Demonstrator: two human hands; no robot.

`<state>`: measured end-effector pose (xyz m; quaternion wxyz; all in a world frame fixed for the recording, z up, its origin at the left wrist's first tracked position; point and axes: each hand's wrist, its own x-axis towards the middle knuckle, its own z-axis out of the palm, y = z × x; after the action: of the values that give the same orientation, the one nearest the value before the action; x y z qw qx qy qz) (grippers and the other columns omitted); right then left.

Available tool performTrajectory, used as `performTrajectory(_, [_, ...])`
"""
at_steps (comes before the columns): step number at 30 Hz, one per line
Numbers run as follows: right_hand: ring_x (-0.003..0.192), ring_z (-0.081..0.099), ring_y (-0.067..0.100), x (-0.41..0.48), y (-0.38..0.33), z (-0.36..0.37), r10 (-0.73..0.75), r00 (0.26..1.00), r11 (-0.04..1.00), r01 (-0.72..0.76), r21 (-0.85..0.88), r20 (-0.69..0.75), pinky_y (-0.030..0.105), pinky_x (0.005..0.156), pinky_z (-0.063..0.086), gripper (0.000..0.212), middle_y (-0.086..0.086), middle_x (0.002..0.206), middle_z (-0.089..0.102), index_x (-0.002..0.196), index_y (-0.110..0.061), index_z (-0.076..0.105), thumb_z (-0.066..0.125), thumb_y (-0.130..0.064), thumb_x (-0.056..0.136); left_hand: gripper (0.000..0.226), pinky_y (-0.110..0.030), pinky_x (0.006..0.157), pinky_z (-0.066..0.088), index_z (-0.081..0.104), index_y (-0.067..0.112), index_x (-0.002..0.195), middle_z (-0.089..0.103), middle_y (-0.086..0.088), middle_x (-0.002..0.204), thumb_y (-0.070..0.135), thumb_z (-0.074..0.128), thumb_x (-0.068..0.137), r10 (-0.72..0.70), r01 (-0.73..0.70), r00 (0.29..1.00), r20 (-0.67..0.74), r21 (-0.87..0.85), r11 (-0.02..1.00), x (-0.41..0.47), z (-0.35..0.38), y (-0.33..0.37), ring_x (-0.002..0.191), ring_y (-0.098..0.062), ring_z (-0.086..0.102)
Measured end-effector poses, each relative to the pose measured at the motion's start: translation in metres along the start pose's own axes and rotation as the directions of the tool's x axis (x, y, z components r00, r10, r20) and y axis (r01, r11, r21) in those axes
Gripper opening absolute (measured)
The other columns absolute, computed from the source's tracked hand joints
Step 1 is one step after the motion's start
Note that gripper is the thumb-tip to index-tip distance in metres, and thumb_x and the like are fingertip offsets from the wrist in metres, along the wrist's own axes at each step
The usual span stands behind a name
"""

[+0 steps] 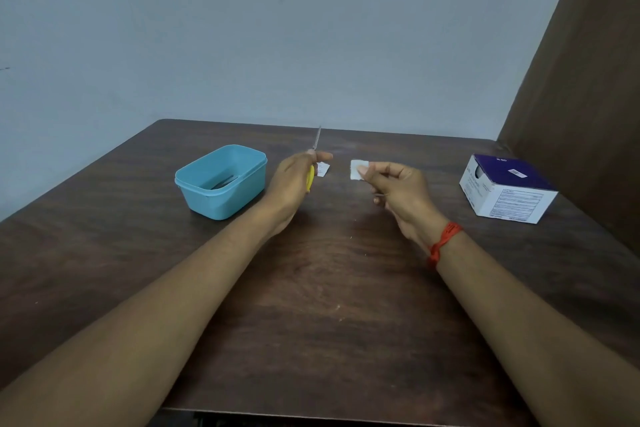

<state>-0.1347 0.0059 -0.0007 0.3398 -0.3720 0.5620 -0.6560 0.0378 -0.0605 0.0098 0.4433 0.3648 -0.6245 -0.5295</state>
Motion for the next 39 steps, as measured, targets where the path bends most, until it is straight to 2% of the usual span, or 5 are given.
performTrajectory(6, [0.054,0.059,0.002,0.001,-0.004,-0.002,-0.048,0.992,0.998,0.042,-0.050,-0.115,0.017,0.048,0.045,0.017,-0.009,0.066,0.071,0.083,-0.017,0.073,0.088,-0.021,0.075,0.035,-0.029,0.071,0.053,0.057,0.008,0.128,0.065,-0.008,0.085,0.003,0.065,0.095,-0.057,0.074,0.990,0.131,-0.121,0.990,-0.005,0.002,-0.013,0.069,-0.012,0.064])
performTrajectory(13, [0.056,0.064,0.003,-0.003,-0.003,0.002,-0.087,0.987,0.994,0.077,-0.072,-0.137,0.015,0.048,0.045,0.014,-0.009,0.063,0.072,0.083,-0.018,0.072,0.085,-0.022,0.079,0.034,-0.046,0.078,0.058,0.063,0.014,0.110,0.073,-0.010,0.084,0.007,0.081,0.081,-0.078,0.088,0.994,0.078,-0.141,0.986,-0.010,0.011,-0.014,0.078,-0.025,0.072])
performTrajectory(21, [0.067,0.069,0.008,-0.013,-0.007,0.009,-0.078,0.997,0.996,0.077,-0.054,-0.003,0.018,0.053,0.048,0.011,-0.002,0.074,0.074,0.087,-0.013,0.074,0.082,-0.018,0.082,0.026,-0.038,0.069,0.063,0.067,0.012,0.101,0.070,-0.012,0.094,0.004,0.081,0.081,-0.085,0.094,0.995,0.058,-0.183,0.979,-0.012,0.010,-0.010,0.080,-0.026,0.077])
performTrajectory(31, [0.058,0.063,0.004,-0.011,-0.009,0.005,-0.143,0.988,0.982,0.134,-0.134,-0.062,0.018,0.051,0.048,0.011,-0.006,0.065,0.072,0.080,-0.017,0.073,0.083,-0.020,0.081,0.065,-0.033,0.061,0.061,0.042,0.013,0.120,0.056,-0.015,0.108,-0.004,0.084,0.074,-0.099,0.112,0.993,0.066,-0.225,0.968,-0.015,0.009,-0.008,0.069,-0.018,0.076])
performTrajectory(39, [0.059,0.065,0.005,-0.013,-0.006,0.009,-0.192,0.974,0.964,0.164,-0.209,-0.122,0.019,0.052,0.048,0.013,-0.006,0.066,0.073,0.072,-0.022,0.072,0.083,-0.022,0.081,0.042,-0.034,0.062,0.062,0.044,0.017,0.107,0.059,-0.023,0.106,0.004,0.077,0.085,-0.054,0.071,0.994,0.095,-0.184,0.980,-0.017,0.012,-0.008,0.068,-0.023,0.075])
